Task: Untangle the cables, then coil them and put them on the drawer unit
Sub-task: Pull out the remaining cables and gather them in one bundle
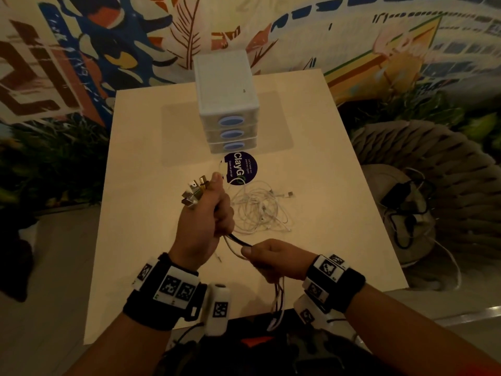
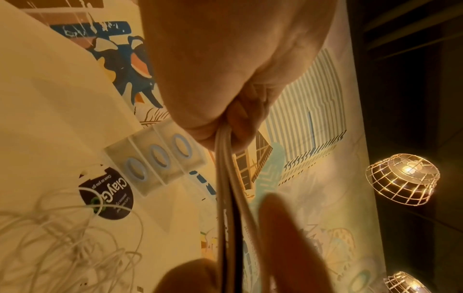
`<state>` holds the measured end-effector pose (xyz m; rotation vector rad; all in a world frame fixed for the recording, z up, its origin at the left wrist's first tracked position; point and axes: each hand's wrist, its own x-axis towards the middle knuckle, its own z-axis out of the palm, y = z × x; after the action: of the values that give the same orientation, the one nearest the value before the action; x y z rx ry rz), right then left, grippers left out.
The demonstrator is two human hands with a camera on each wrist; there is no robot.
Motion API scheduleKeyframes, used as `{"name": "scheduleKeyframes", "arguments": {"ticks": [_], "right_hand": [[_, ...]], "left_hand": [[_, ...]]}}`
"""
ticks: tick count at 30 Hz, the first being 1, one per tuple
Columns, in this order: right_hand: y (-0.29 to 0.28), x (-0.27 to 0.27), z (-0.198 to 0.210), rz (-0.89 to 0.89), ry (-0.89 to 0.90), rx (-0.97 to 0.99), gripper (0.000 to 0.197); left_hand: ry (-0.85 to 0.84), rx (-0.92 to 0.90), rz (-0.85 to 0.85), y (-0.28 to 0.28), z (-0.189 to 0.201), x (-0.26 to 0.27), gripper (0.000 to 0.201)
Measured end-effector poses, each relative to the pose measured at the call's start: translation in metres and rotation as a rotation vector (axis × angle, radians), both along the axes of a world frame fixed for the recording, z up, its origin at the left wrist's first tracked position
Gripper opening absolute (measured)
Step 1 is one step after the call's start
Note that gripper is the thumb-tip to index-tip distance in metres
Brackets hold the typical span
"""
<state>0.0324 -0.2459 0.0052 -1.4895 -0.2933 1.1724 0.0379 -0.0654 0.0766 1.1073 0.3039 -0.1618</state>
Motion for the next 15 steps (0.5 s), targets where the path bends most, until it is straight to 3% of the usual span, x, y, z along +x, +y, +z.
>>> {"name": "scheduleKeyframes", "arguments": {"ticks": [4,9,13,15], "right_hand": [[-0.010,0.000,-0.008,-0.059,0.036,0.006,0.055],[-0.040,-0.019,-0.042,-0.020,-0.071,-0.293,0.073],[-0.050,-0.027,-0.053,0.025,-0.028,-0.365,0.069],[-0.053,-0.024,-0.055,0.122,-0.116,-0.427,0.075]], "left_hand": [[-0.009,-0.008,-0.041,0.006,-0.001,0.000,0.046],[-0.024,0.040,-0.065,0.004,-0.006,0.003,0.050],[0.045,0.028,-0.094,0.002,-0.014,-0.005,0.047],[0.080,0.019,-0.113,-0.001,-0.020,-0.010,0.045]]}}
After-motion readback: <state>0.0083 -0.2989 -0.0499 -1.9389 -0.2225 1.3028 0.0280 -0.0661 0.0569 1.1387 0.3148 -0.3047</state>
